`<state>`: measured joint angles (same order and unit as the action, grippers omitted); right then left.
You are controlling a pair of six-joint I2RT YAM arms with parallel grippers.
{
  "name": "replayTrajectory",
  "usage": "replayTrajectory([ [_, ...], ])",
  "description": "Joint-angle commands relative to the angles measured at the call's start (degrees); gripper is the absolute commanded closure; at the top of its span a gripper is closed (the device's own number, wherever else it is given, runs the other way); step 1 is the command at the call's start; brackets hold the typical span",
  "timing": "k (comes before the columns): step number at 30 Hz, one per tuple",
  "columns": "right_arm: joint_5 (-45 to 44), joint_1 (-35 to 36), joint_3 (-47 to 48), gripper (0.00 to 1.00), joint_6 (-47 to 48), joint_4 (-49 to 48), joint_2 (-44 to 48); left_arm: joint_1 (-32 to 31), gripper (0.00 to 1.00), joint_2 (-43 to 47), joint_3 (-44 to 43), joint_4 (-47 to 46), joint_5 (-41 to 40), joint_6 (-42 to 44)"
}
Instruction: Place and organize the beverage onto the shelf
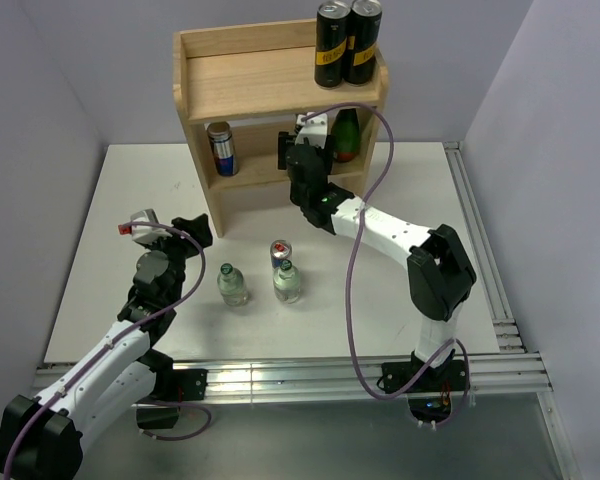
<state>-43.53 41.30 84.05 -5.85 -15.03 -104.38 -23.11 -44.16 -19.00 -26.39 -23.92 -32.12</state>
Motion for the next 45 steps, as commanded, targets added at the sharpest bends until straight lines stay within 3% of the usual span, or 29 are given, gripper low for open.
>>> replayTrajectory([
  [1, -4.2, -2.9, 2.9, 1.0, 0.6, -8.7, 1.0, -0.2, 0.19, -0.5, -1.0, -2.9, -0.5, 1.2],
  [28, -17.6, -5.4, 8.1, 1.0, 4.1, -15.3, -7.2, -0.2, 0.2, -2.8, -0.7, -4.6, -0.2, 1.2],
  [29, -17.2, -5.4, 8.1, 0.96, 4.0, -14.6, -7.2, -0.2, 0.2, -2.8, -0.8, -4.6, -0.2, 1.3],
  [30, -16.8, -5.4, 8.1, 0.84, 3.9, -14.2, -7.2, -0.2, 0.21, -2.9, -0.8, -4.6, -0.2, 1.2],
  [31, -16.5, -5.4, 8.1, 0.7, 3.8, -14.2, -7.1, -0.2, 0.2, -2.9, -0.8, -4.7, -0.2, 1.2],
  [32, -16.4, -5.4, 8.1, 0.46, 3.6, -13.8, -7.1, -0.2, 0.21, -2.9, -0.8, -4.7, -0.2, 1.2],
  [34, -16.1, -5.4, 8.1, 0.25, 3.2, -13.2, -7.0, -0.2, 0.21, -2.9, -0.7, -4.7, -0.2, 1.2],
  [42, -14.8, -5.2, 7.4, 0.18, 0.3, -9.2, -5.7, -0.2, 0.2, -2.2, -0.8, -4.2, -0.4, 1.3],
  [45, -12.0, -5.2, 6.1, 0.06, -0.7, -7.6, -4.5, -0.2, 0.2, -2.0, -0.9, -4.0, -0.3, 1.3],
])
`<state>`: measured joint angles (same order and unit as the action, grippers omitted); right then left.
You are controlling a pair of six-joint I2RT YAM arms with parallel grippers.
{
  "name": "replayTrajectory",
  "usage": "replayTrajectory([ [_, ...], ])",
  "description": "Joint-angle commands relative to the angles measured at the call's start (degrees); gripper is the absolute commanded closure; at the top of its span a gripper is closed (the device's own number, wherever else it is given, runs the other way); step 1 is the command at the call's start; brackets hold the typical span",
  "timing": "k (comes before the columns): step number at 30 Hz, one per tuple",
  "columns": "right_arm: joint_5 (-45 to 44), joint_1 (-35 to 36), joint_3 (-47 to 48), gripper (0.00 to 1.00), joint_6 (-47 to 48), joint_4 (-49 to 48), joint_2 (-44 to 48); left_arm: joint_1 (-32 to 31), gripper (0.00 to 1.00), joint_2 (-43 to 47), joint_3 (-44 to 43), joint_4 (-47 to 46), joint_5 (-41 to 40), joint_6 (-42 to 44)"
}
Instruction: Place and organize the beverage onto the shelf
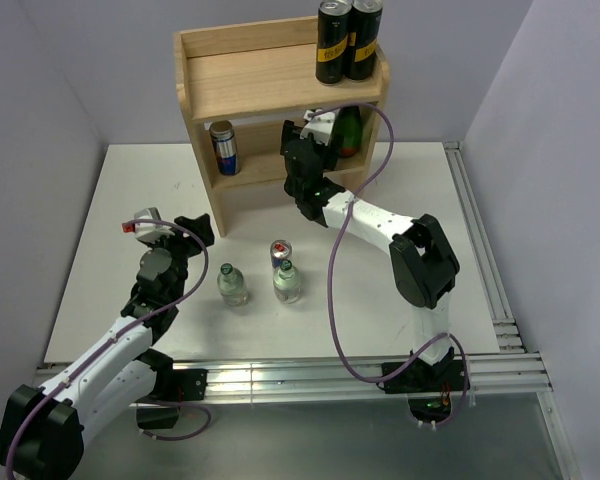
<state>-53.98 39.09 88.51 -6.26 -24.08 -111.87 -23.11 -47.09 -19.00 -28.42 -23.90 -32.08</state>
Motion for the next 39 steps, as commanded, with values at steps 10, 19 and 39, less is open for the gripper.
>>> replayTrajectory([
  [10, 0.0, -2.7, -3.6, 0.0, -2.2, 3.6, 7.3, -0.2, 0.21, 2.0, -0.9, -1.4, -0.6, 1.2],
  [19, -1.4, -2.1, -8.7, 0.0, -3.9, 4.1, 11.6, -0.2, 0.21, 2.3, -0.9, -1.4, -0.4, 1.1],
  [39, 9.2, -2.2, -6.2, 0.0, -2.4, 6.3, 9.4, -0.2, 0.21, 2.3, -0.9, -1.2, -0.5, 1.4],
])
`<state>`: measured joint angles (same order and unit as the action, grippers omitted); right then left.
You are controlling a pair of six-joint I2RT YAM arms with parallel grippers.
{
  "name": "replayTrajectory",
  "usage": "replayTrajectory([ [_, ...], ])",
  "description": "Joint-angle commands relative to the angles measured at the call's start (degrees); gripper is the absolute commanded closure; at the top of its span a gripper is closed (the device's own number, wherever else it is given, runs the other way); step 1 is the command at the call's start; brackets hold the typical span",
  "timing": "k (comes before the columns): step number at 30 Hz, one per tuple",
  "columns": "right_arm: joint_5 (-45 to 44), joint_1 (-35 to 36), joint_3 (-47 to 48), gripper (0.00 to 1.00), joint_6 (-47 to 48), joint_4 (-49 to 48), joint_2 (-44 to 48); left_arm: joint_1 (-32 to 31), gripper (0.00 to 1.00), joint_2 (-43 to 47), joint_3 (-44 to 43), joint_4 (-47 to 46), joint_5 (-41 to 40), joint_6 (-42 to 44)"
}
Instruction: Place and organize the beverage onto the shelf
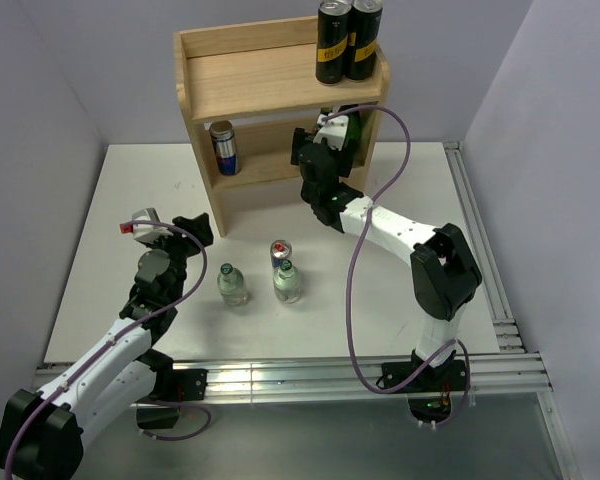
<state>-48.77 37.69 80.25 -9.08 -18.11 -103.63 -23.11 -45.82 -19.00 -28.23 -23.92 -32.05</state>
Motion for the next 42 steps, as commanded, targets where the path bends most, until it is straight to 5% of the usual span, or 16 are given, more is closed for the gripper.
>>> replayTrajectory([
  [1, 5.3, -0.8, 2.1, 0.0, 0.5, 0.6, 1.2, -0.2, 0.21, 1.1, -0.9, -1.4, -0.5, 1.3],
  [29, 9.7, 3.5, -8.4, 0.0, -3.5, 8.3, 15.6, -0.2, 0.21, 1.8, -1.4, -0.3, -0.7, 1.6],
  [35, 6.2, 8.6, -14.2, 0.0, -6.9, 11.9, 22.2, -0.2, 0.21, 1.7, -1.6, -0.1, -0.7, 1.6],
  [42, 1.0, 22.6, -29.7, 0.0, -14.7, 20.3, 41.8, -0.2, 0.2, 1.8, -2.7, 1.7, 0.6, 1.2],
])
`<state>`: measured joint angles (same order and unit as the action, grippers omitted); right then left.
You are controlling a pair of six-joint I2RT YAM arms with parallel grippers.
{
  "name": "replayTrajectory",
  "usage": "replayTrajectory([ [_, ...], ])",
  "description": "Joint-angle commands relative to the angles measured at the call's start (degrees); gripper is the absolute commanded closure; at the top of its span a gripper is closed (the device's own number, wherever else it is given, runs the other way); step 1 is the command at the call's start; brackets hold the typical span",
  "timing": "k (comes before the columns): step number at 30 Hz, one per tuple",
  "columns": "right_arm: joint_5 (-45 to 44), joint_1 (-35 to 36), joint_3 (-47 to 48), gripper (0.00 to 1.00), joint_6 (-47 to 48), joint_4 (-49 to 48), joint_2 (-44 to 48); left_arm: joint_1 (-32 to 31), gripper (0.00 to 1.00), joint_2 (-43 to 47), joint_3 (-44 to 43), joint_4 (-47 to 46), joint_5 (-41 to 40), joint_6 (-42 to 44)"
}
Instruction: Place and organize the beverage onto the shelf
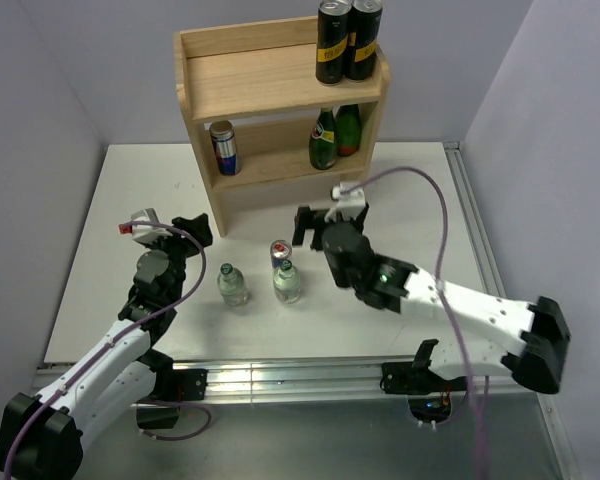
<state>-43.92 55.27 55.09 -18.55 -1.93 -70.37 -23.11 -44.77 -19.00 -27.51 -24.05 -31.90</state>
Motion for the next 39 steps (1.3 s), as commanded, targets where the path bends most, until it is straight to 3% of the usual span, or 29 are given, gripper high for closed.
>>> replayTrajectory([
  [1, -3.2, 8.7, -6.0, 0.0, -7.2, 5.2, 10.5, -0.3, 0.2, 0.8, -3.1, 1.4, 1.4, 1.1],
  [7, 2.9, 19.6, -15.8, 0.0, -14.8, 12.9, 20.4, -1.2, 0.19, -0.3, -11.4, 12.8, 4.5, 0.3],
  [10, 1.4, 24.3, -19.9, 0.0, -20.4, 14.8, 22.9, -3.9, 0.19, -1.6, -16.0, 19.6, 3.5, 0.3],
  [21, -2.0, 27.4, -26.1, 0.0, -26.0, 16.6, 29.5, -18.3, 0.17, 0.0, -21.3, 40.4, -7.2, -5.0],
  [29, -3.2, 27.4, -29.2, 0.0, -28.3, 19.4, 34.5, -26.4, 0.16, 2.3, -16.5, 43.4, -11.8, -11.2],
  [39, -3.6, 27.5, -31.5, 0.0, -31.2, 22.4, 38.0, -35.7, 0.15, -3.9, -11.5, 42.8, -22.5, -20.0],
])
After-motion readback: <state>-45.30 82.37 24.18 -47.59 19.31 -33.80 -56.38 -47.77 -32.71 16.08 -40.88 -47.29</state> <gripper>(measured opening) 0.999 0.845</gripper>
